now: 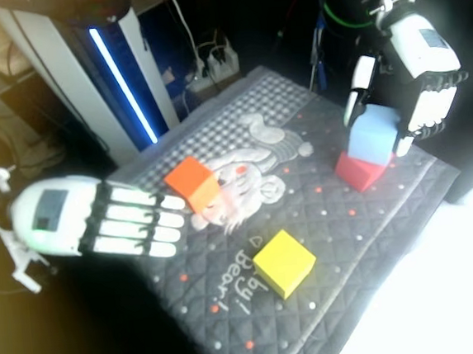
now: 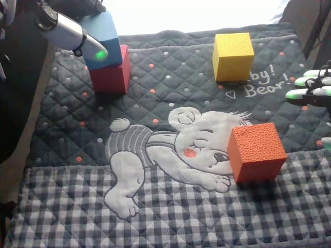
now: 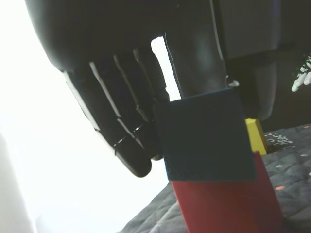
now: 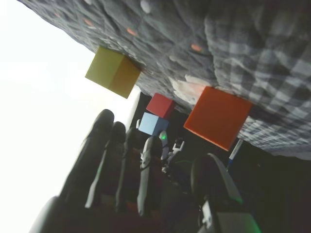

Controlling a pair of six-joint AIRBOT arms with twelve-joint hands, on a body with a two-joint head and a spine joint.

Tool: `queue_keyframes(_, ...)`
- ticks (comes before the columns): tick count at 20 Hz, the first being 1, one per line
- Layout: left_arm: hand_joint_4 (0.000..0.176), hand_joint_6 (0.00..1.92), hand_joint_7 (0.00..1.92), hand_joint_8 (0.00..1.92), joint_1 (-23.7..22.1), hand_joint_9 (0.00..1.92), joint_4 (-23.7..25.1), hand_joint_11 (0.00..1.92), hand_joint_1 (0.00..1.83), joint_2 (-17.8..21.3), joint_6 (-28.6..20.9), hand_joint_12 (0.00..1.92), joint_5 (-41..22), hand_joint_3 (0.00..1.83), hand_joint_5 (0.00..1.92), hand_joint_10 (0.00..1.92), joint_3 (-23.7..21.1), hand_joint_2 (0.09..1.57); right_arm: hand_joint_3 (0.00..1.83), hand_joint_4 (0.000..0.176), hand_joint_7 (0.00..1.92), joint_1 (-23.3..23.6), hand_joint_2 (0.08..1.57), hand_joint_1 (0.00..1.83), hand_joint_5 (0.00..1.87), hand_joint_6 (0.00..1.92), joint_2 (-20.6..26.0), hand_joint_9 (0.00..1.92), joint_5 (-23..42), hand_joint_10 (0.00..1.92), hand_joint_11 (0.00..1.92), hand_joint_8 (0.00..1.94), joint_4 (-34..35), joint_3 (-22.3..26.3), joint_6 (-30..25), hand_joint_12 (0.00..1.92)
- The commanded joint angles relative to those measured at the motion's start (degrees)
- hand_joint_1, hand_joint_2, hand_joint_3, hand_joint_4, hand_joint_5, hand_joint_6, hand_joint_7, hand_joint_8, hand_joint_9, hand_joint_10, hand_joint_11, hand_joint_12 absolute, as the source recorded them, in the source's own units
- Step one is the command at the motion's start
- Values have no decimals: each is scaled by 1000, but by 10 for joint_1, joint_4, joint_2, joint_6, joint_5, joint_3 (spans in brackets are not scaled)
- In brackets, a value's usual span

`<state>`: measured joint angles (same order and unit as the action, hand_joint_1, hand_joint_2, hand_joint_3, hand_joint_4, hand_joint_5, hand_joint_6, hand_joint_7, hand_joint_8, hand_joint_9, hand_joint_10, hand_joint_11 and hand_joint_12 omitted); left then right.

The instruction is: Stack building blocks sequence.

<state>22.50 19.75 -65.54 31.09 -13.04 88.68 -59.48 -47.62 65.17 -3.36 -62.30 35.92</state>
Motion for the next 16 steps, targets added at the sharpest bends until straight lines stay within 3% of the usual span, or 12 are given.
queue_keyframes(1, 0, 818, 1112, 738, -6, 966, -7, 794, 1389, -3, -1, 1083, -52, 0, 1016, 1144, 4, 1072, 1, 34, 354, 3, 1330, 629, 419, 0, 2, 331, 67, 6, 394, 0, 16, -3, -2, 10)
queue_keyframes(5, 0, 869, 1148, 663, -6, 1015, -7, 857, 1393, -3, -1, 940, -53, 0, 996, 1061, 4, 1062, 2, 35, 352, 1, 1337, 638, 416, 0, 2, 329, 67, 1, 392, 1, 18, -3, -3, 6)
queue_keyframes(6, 0, 834, 1125, 719, -6, 998, -7, 842, 1392, -3, -1, 997, -53, 1, 997, 1103, 4, 1067, 1, 42, 349, 1, 1334, 633, 414, 0, 2, 322, 67, 0, 382, 0, 18, -3, -3, 1)
queue_keyframes(8, 0, 707, 1130, 761, -5, 1031, -7, 801, 1395, -3, -1, 1062, -51, 0, 988, 1138, 4, 1067, 2, 33, 350, 1, 1337, 631, 412, 0, 2, 333, 67, 4, 398, 1, 19, -3, -3, 7)
queue_keyframes(9, 0, 256, 1117, 785, -5, 979, -7, 728, 1381, -3, -1, 1149, -50, 4, 920, 727, 4, 1040, 1, 30, 355, 1, 1337, 646, 417, 1, 2, 341, 67, 5, 401, 2, 19, -3, -3, 8)
queue_keyframes(10, 0, 63, 999, 330, -4, 947, -7, 646, 1315, -3, -1, 1096, -49, 0, 883, 447, 4, 988, 0, 38, 357, 1, 1336, 647, 420, 3, 2, 341, 67, 4, 404, 2, 19, -3, -3, 8)
queue_keyframes(11, 0, 12, 935, 100, -4, 919, -7, 566, 1230, -3, -1, 1092, -49, 0, 795, 275, 4, 947, 0, 39, 354, 1, 1336, 647, 419, 2, 2, 334, 67, 1, 392, 1, 19, -3, -4, 3)
queue_keyframes(12, 0, 2, 885, 22, -4, 891, -7, 502, 1200, -3, -1, 1032, -49, 1, 750, 141, 4, 918, 1, 45, 353, 1, 1339, 650, 416, 0, 2, 332, 67, 0, 390, 0, 19, -3, -4, 2)
queue_keyframes(14, 0, 0, 694, 0, -4, 739, -7, 379, 1140, -3, -1, 891, -50, 1, 635, 11, 4, 902, 0, 40, 357, 0, 1330, 651, 424, 3, 2, 324, 67, 0, 383, 2, 20, -3, -4, 0)
queue_keyframes(16, 0, 2, 606, 0, -3, 670, -7, 305, 1080, -2, -1, 1036, -54, 0, 607, 0, 1, 891, 0, 42, 359, -2, 1318, 663, 433, 5, 2, 326, 67, 3, 383, 2, 22, -2, -4, 3)
